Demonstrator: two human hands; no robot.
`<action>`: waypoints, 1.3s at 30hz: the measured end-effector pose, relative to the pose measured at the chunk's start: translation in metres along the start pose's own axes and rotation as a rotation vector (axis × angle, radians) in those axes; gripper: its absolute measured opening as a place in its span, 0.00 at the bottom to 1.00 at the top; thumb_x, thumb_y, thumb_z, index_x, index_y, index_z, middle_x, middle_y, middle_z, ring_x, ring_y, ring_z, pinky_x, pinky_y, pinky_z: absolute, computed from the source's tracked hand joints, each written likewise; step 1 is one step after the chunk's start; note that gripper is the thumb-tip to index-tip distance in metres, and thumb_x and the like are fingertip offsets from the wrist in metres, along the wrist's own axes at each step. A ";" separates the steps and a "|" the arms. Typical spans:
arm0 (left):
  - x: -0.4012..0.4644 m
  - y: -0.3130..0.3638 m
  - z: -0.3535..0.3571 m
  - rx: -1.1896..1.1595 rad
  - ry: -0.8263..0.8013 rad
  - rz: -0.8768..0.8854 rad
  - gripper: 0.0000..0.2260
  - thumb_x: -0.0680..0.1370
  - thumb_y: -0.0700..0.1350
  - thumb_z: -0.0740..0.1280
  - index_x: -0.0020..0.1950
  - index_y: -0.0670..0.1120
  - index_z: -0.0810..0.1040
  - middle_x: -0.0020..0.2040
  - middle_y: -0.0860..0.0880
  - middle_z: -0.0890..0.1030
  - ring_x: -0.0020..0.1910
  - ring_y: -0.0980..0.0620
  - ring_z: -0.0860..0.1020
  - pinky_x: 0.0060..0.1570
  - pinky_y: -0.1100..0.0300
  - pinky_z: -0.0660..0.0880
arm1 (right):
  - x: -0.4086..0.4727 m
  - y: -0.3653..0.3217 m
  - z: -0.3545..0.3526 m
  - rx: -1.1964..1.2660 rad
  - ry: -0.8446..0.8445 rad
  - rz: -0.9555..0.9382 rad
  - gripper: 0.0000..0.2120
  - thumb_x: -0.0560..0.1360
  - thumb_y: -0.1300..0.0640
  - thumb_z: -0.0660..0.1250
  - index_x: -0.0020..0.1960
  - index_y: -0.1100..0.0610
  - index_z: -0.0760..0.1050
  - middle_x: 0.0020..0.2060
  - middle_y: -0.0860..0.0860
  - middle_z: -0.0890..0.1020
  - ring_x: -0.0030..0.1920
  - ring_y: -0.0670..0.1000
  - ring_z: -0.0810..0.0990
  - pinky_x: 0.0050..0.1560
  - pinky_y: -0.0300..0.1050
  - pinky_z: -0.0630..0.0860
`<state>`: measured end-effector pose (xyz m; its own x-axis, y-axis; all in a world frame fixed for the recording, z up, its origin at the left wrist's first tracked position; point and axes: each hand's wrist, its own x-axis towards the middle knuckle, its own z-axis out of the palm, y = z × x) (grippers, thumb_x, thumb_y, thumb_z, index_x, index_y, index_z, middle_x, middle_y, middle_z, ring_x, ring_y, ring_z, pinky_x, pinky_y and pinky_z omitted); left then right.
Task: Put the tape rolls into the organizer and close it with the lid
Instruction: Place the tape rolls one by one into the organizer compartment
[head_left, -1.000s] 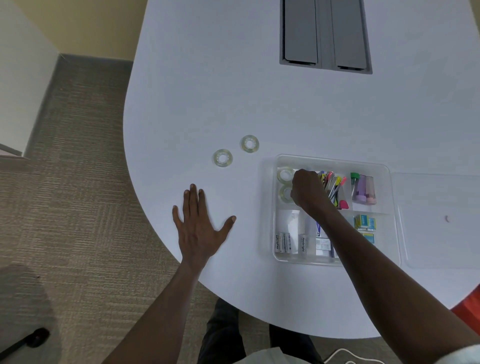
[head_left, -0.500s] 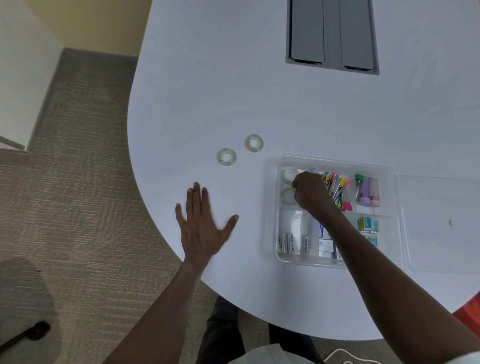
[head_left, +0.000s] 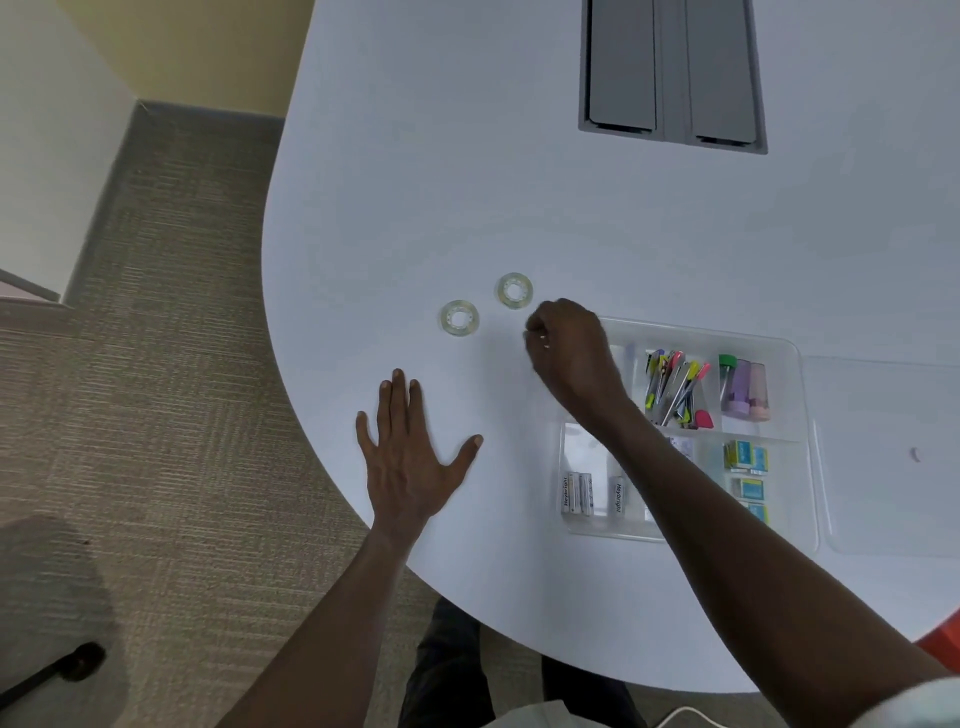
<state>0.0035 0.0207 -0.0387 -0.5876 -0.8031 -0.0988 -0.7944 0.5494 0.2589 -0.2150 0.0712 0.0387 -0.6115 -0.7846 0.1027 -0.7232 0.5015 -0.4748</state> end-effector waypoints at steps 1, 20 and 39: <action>0.000 0.000 0.000 -0.001 0.004 0.000 0.46 0.74 0.75 0.56 0.80 0.44 0.58 0.83 0.46 0.52 0.82 0.50 0.52 0.78 0.42 0.52 | 0.003 -0.005 0.008 0.002 -0.032 -0.045 0.03 0.71 0.62 0.67 0.44 0.60 0.77 0.40 0.56 0.80 0.41 0.56 0.78 0.43 0.47 0.72; 0.001 -0.002 0.001 -0.036 0.016 -0.007 0.45 0.74 0.74 0.57 0.80 0.44 0.59 0.83 0.46 0.53 0.82 0.49 0.53 0.79 0.42 0.52 | 0.023 -0.040 0.065 -0.271 -0.320 -0.300 0.14 0.75 0.68 0.59 0.60 0.61 0.70 0.53 0.61 0.73 0.47 0.60 0.75 0.36 0.52 0.79; 0.000 -0.001 -0.001 0.004 -0.003 0.002 0.45 0.74 0.74 0.57 0.80 0.44 0.58 0.83 0.46 0.52 0.82 0.49 0.53 0.78 0.41 0.54 | -0.035 0.023 -0.040 0.018 0.111 0.431 0.25 0.69 0.57 0.70 0.64 0.60 0.72 0.57 0.59 0.74 0.59 0.59 0.73 0.60 0.50 0.70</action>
<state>0.0042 0.0201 -0.0380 -0.5900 -0.8011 -0.1006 -0.7936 0.5524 0.2551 -0.2233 0.1246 0.0588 -0.8874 -0.4607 -0.0152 -0.3895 0.7670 -0.5100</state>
